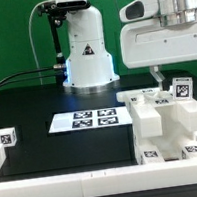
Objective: Assemble chair
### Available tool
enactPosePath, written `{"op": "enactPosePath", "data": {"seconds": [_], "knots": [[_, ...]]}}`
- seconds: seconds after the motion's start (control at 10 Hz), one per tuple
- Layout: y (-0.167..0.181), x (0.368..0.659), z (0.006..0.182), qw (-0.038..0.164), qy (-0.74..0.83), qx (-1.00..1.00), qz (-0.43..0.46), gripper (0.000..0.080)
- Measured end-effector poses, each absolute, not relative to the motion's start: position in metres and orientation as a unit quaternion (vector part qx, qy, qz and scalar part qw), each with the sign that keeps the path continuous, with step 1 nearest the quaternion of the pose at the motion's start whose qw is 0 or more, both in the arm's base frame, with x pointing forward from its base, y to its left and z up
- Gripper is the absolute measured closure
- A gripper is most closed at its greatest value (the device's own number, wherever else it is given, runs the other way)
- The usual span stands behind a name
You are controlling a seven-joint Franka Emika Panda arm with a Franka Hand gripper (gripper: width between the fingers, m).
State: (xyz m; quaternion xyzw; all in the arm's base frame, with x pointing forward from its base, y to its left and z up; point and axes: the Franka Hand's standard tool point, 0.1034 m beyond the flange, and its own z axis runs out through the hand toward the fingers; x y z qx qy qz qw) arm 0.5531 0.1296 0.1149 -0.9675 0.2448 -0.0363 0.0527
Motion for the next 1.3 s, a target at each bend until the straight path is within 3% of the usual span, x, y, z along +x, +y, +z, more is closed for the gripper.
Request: {"op": "enactPosePath", "data": {"seconds": [0.2, 0.3, 0.5, 0.6, 0.7, 1.2, 1.3], "knots": [[0.1306, 0.5528, 0.1129, 0.038, 0.173, -0.983, -0.041, 0.0151], [0.1306, 0.5527, 0.1129, 0.041, 0.184, -0.981, -0.040, 0.0151], [0.1307, 0.5524, 0.1123, 0.042, 0.194, -0.979, -0.038, 0.0398], [0.1307, 0.5524, 0.1122, 0.044, 0.234, -0.971, -0.036, 0.0398], [0.1307, 0.5523, 0.1121, 0.045, 0.260, -0.964, -0.035, 0.0521], [0.1305, 0.5529, 0.1120, 0.065, 0.525, -0.849, -0.022, 0.0521], [0.1294, 0.5537, 0.1113, 0.080, 0.583, -0.808, -0.025, 0.0521]]}}
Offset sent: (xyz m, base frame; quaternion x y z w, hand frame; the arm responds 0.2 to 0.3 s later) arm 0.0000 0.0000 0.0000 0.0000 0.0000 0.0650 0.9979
